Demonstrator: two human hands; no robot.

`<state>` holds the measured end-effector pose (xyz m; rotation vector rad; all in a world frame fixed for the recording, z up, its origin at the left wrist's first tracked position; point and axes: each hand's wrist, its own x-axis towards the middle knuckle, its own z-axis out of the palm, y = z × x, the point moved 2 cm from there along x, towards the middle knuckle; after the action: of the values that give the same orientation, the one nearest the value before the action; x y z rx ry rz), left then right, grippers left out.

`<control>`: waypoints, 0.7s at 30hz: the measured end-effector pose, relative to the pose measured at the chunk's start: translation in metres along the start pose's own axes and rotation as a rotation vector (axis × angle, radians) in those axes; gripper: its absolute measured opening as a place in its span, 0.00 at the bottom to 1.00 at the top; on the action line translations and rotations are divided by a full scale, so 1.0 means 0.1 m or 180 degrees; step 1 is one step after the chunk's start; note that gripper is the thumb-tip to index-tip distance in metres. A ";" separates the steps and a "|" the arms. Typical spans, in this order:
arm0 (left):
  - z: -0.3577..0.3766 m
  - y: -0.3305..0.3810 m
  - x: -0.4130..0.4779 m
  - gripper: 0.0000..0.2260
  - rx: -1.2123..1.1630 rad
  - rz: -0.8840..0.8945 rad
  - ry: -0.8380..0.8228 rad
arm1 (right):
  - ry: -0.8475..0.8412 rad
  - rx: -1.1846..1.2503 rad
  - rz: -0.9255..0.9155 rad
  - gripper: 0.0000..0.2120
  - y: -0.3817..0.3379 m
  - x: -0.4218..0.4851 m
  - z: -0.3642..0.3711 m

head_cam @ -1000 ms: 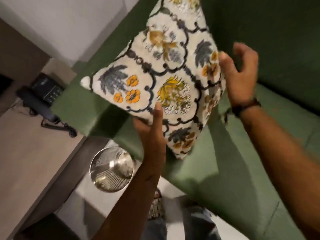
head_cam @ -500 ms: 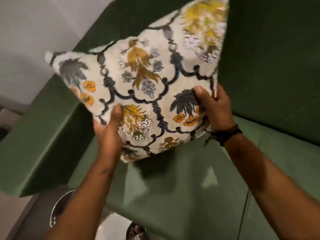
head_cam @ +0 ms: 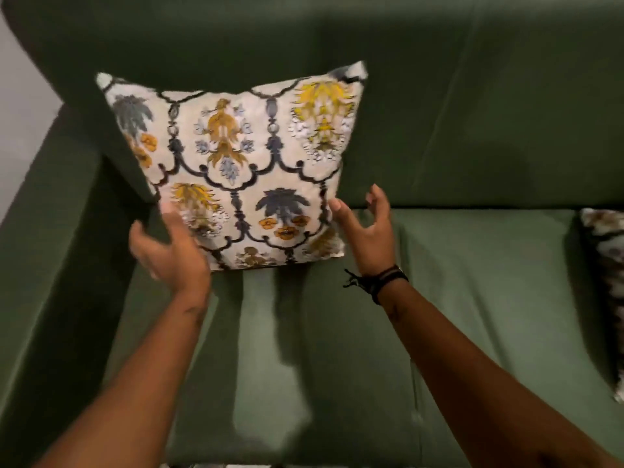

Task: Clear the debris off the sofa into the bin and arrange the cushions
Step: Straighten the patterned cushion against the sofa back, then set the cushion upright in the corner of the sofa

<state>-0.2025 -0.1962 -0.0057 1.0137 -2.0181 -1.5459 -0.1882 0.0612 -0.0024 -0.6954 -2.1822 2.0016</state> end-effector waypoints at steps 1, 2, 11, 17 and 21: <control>-0.02 0.02 -0.28 0.38 0.0024 -0.0009 0.0181 | 0.0215 -0.0023 -0.0006 0.47 -0.02 -0.14 -0.27; -0.01 0.03 -0.60 0.37 0.0017 -0.0005 0.0141 | 0.0412 -0.0069 0.0006 0.46 -0.02 -0.30 -0.57; 1.25 0.52 -3.44 0.38 -0.0010 0.0646 -0.4147 | 0.3735 -0.0031 0.1223 0.45 0.53 -1.33 -3.60; 3.09 0.74 -4.79 0.42 0.0319 0.0501 -0.4976 | 0.3970 0.0793 0.1682 0.57 1.03 -0.86 -4.84; 4.25 0.78 -5.47 0.46 0.0806 0.0829 -0.5161 | 0.3814 0.0948 0.1136 0.49 1.22 -0.45 -5.20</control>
<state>-0.1612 0.4995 -0.0019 -0.8955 -3.0656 -2.2069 0.0766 0.5255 -0.0414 -1.7050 -1.0724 1.3037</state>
